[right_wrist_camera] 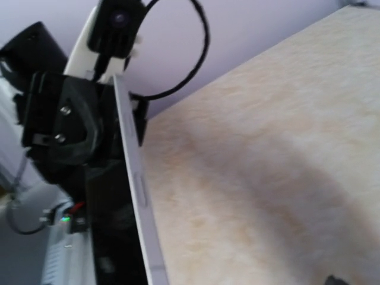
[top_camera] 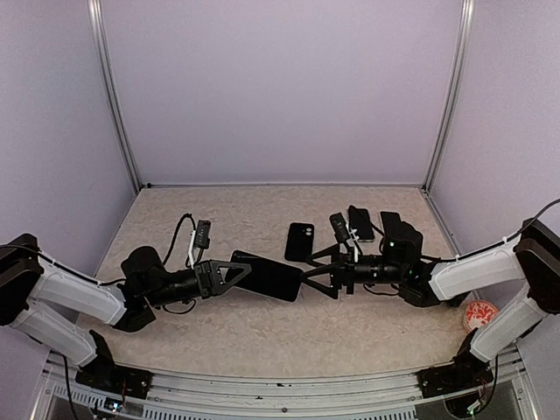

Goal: Put the phone into the phone case
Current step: Pass from the left arm to the right, then move the phone case to the center of the board.

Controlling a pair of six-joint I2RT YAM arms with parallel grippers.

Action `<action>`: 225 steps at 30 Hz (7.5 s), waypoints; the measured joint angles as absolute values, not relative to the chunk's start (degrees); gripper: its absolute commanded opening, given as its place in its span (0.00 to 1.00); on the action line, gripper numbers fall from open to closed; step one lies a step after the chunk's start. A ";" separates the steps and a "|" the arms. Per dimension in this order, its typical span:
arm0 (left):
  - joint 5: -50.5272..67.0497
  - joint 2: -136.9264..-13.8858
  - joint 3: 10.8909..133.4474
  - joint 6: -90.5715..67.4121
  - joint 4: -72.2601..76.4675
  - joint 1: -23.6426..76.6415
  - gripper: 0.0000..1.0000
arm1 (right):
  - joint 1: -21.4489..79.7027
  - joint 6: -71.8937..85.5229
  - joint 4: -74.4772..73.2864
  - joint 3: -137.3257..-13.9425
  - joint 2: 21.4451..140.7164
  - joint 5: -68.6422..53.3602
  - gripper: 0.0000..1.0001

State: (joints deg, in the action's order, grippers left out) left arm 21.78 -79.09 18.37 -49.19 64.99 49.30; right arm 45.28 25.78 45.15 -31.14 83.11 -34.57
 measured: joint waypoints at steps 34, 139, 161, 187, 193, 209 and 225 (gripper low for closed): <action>16.36 -78.85 17.82 -46.19 65.69 51.22 0.00 | 50.26 56.07 85.45 -35.94 106.17 -47.35 0.76; 5.30 -73.52 14.06 -46.22 64.07 51.16 0.99 | 46.46 15.55 5.91 -58.74 104.12 -1.10 0.00; 5.76 -76.05 14.06 -48.01 65.30 50.43 0.99 | 46.78 10.35 -8.38 -53.78 92.79 -5.87 0.00; 5.08 -81.87 20.53 -49.50 58.83 49.21 0.99 | 41.39 7.42 -12.84 -53.93 89.82 1.96 0.00; 5.04 -84.84 23.05 -49.74 54.98 48.71 0.99 | 40.69 8.01 -14.31 -55.61 89.12 -5.65 0.00; 7.53 -95.96 27.46 -53.41 54.85 49.41 0.99 | 30.46 11.88 -18.68 -59.53 88.84 -13.34 0.00; 9.82 -104.18 33.34 -54.17 55.16 50.28 0.99 | 29.87 12.03 -20.64 -56.88 88.84 -8.60 0.00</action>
